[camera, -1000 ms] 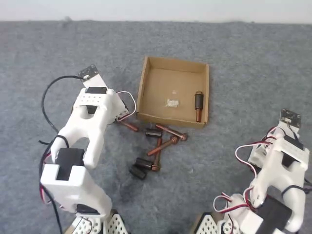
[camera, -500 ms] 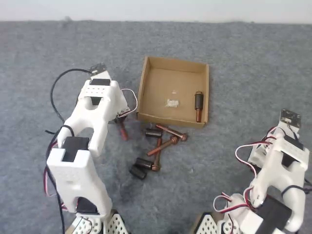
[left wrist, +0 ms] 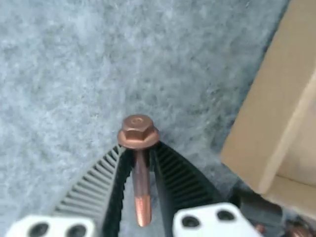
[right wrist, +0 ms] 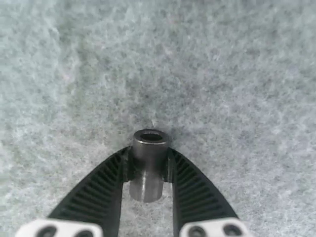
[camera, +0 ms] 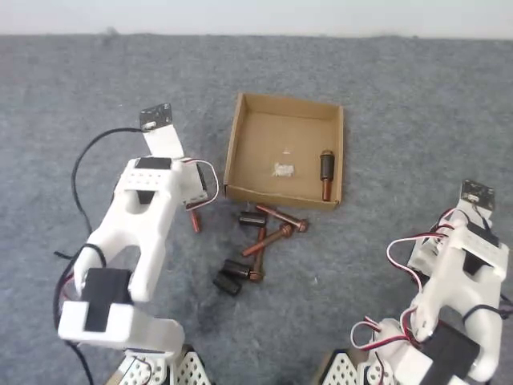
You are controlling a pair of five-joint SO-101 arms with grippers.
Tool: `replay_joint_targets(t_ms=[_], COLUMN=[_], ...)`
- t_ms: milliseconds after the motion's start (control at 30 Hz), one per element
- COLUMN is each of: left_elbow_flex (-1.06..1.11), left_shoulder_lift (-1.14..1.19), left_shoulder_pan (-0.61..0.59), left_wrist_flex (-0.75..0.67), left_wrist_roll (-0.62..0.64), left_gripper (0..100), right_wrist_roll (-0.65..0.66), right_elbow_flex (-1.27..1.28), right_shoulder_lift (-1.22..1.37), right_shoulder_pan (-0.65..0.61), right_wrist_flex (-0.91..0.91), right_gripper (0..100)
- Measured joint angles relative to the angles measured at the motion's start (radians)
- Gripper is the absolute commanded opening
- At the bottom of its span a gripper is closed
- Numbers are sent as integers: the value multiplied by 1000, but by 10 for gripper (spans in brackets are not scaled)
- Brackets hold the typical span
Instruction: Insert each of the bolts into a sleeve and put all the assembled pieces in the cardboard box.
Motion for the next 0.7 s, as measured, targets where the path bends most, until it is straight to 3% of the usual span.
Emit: replay_joint_targets(t_ms=[167, 400, 700], left_elbow_flex=[15, -5, -18], left_shoulder_lift=[-12, 80, 94], left_shoulder_pan=[-40, -140, -181], left_wrist_flex=[-52, -101, -103], left_wrist_roll=[0, 0, 0], left_gripper=[12, 12, 12], right_wrist_roll=[0, 0, 0], right_elbow_flex=[0, -11, -265], right_shoulder_lift=[0, -6, -6], right_shoulder_pan=[-14, -180, -308], right_wrist_flex=[0, 0, 0], right_gripper=[7, 7, 7])
